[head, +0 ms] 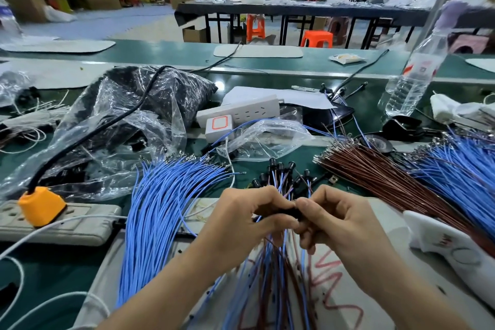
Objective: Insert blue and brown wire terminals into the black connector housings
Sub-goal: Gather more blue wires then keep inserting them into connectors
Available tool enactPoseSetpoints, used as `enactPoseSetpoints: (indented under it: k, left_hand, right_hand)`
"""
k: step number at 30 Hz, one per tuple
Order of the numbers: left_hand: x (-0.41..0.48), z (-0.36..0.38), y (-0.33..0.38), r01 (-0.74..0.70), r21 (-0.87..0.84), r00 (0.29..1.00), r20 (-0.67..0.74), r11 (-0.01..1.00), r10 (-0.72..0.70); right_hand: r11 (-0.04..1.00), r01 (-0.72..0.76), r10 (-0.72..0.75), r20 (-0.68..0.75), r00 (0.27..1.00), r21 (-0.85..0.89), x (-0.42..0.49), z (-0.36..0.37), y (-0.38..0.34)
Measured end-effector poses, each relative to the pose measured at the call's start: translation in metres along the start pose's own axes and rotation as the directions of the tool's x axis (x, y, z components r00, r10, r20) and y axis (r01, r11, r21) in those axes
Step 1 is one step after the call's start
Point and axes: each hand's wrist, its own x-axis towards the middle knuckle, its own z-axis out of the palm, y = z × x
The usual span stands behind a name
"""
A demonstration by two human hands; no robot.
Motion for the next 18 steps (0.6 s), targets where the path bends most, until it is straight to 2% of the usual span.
enactPoseSetpoints:
  k: [4,9,13,16,18]
  left_hand:
    - [-0.0007,-0.0004,0.0041,0.007,-0.102,1.0,-0.017,0.995,-0.009]
    - [0.0008,-0.0009,0.0019,0.082,-0.285,0.995,-0.038,0.955,-0.097]
    - [-0.0012,0.0013,0.0031,0.078,-0.259,0.996,-0.009,0.963,-0.083]
    - [0.0,-0.0006,0.0053,0.026,-0.226,0.999,-0.028,0.974,-0.033]
    - [0.0005,-0.0011,0.0059,0.029,-0.246,0.999,-0.028,0.969,-0.037]
  right_hand:
    - [0.996,-0.027,0.024,0.035,0.999,0.087,-0.0007,0.0026,-0.0004]
    - [0.942,-0.078,0.056,0.076,0.996,0.327,-0.0019,0.0081,-0.0003]
    - [0.887,-0.162,0.124,0.115,0.986,0.433,-0.0022,0.0069,0.0004]
    - [0.832,-0.254,0.153,0.237,0.959,0.493,-0.0025,0.0079,0.003]
    - [0.843,-0.272,0.135,0.308,0.942,0.464,-0.0025,0.0087,0.0051]
